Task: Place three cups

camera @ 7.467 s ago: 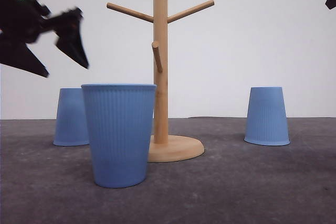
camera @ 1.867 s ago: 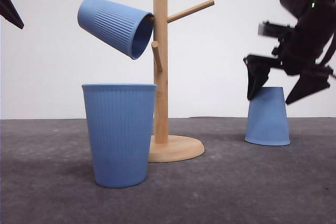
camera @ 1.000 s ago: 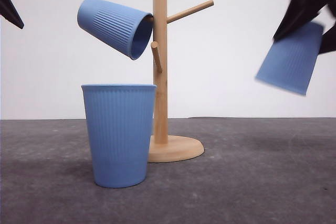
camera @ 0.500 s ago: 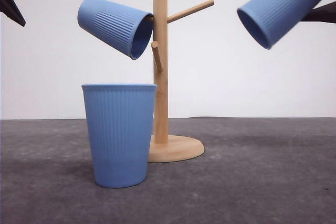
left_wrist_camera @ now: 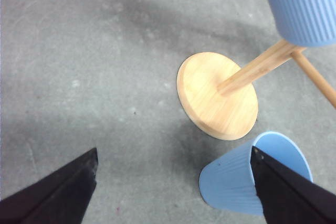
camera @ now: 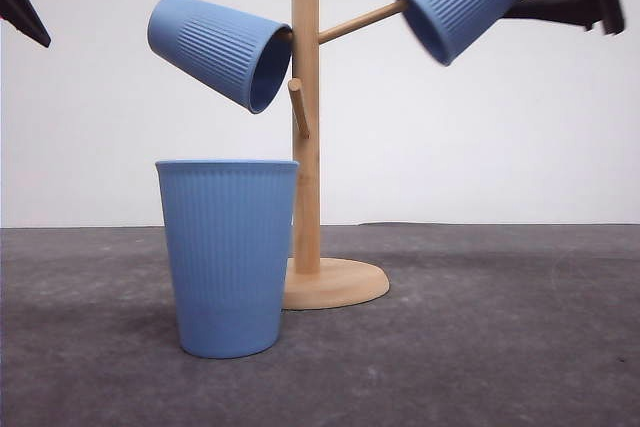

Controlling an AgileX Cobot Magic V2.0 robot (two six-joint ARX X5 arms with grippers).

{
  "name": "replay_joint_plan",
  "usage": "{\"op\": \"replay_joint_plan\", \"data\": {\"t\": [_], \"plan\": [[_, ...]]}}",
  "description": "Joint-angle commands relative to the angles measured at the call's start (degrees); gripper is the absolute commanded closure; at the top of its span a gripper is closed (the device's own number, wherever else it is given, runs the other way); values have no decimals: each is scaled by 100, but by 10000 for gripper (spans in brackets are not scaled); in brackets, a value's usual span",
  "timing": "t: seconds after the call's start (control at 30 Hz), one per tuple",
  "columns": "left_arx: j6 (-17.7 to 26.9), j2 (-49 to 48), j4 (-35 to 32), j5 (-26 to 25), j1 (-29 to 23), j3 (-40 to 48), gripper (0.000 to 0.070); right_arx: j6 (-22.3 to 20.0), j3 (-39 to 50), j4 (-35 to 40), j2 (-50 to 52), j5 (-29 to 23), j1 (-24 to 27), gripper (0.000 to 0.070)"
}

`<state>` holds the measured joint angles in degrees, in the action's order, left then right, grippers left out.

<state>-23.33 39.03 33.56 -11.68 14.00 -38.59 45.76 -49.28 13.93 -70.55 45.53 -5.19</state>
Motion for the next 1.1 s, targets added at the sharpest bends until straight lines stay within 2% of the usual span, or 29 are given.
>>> {"op": "replay_joint_plan", "data": {"t": [0.0,0.23,0.37,0.53,0.7,0.83,0.97,1.07], "plan": [[74,26,-59,35,9,-67,149,-87,-111,106,-155,-79,-157,321],[57,26,-61,35,9,-67,150,-160,-109,407,-496,-327,-681,315],[57,26,-61,35,9,-67,150,-168,-109,427,-637,-467,-849,256],[54,26,-58,32,10,-67,149,-234,-109,405,-666,-511,-909,149],[-5,26,-49,7,11,-67,149,-344,-109,313,-519,-442,-863,141],[-46,26,-10,-35,11,-67,148,-833,-107,-394,-84,-527,-803,141],[-50,26,-8,-41,11,-69,147,-1649,-76,-1674,527,-793,-754,141],[-50,26,-10,-161,11,-67,147,-2087,47,-2503,1033,-803,-693,142]]}}
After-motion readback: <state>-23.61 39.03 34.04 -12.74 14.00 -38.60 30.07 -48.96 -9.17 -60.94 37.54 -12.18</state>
